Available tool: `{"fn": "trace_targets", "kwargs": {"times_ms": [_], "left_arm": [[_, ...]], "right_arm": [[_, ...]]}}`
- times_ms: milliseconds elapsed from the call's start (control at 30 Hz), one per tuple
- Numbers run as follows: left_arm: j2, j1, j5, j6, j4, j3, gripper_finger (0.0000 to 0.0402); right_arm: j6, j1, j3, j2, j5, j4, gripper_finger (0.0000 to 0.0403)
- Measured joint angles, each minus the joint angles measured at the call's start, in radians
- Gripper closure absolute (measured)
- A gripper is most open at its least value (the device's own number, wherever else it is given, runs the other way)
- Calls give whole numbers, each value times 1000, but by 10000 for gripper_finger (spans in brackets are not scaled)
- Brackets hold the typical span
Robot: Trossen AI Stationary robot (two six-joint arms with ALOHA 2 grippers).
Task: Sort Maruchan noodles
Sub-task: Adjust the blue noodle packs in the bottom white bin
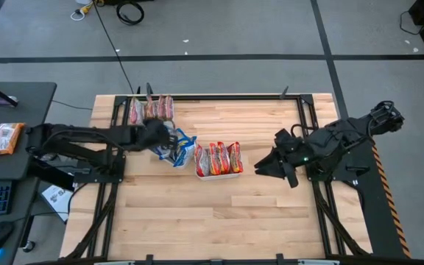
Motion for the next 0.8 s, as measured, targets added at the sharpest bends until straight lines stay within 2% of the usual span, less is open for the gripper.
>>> {"fn": "trace_targets", "kwargs": {"times_ms": [167,300,500,700,800], "left_arm": [[-52,143,249,151,-175,100,255],[-78,243,415,158,-307,95,217],[-79,237,459,141,-307,19,188],[-80,259,568,91,-221,-74,182],[-80,280,579,87,-199,-98,182]], "right_arm": [[45,-26,0,0,0,1,266],[90,-35,0,4,21,-18,266],[115,-13,0,44,52,-19,266],[176,5,0,112,45,-19,266],[200,5,0,147,13,-19,266]]}}
